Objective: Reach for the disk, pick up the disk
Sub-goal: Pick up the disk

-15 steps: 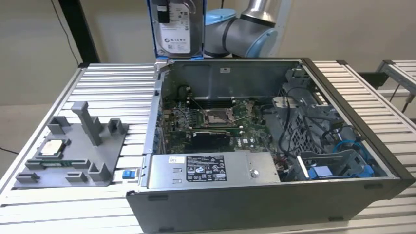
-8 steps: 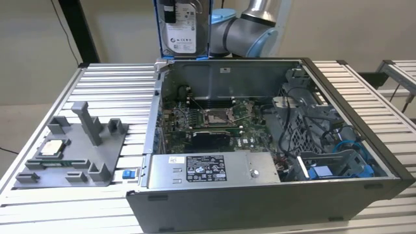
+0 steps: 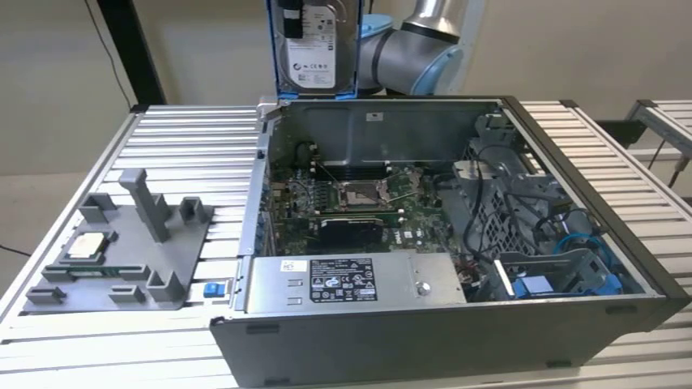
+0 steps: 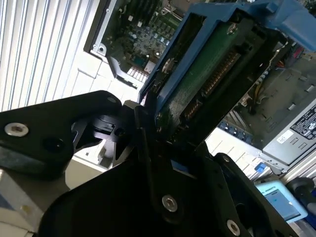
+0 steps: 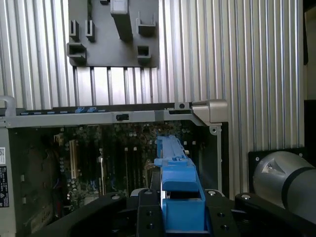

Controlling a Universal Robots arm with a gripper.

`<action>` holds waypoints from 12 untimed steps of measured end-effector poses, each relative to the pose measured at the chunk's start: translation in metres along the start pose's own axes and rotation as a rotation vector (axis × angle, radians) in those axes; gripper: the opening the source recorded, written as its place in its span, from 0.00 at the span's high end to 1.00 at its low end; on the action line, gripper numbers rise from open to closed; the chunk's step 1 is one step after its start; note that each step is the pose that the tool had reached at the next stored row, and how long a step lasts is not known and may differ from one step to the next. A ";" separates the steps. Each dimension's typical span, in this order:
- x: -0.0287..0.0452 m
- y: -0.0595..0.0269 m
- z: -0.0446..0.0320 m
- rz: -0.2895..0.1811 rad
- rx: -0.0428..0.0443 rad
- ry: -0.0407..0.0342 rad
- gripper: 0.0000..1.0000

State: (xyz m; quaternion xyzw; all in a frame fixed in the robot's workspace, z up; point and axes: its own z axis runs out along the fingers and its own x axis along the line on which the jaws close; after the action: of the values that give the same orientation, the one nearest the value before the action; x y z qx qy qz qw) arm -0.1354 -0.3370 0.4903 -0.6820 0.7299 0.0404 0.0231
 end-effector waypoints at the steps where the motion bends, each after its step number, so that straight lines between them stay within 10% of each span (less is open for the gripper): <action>1: -0.0001 -0.0015 0.0000 0.000 0.0000 0.0000 1.00; 12: -0.0009 -0.0142 -0.0003 0.000 0.0000 0.0001 1.00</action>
State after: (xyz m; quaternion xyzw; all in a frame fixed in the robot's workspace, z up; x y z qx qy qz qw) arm -0.1211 -0.3371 0.4903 -0.6819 0.7299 0.0404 0.0230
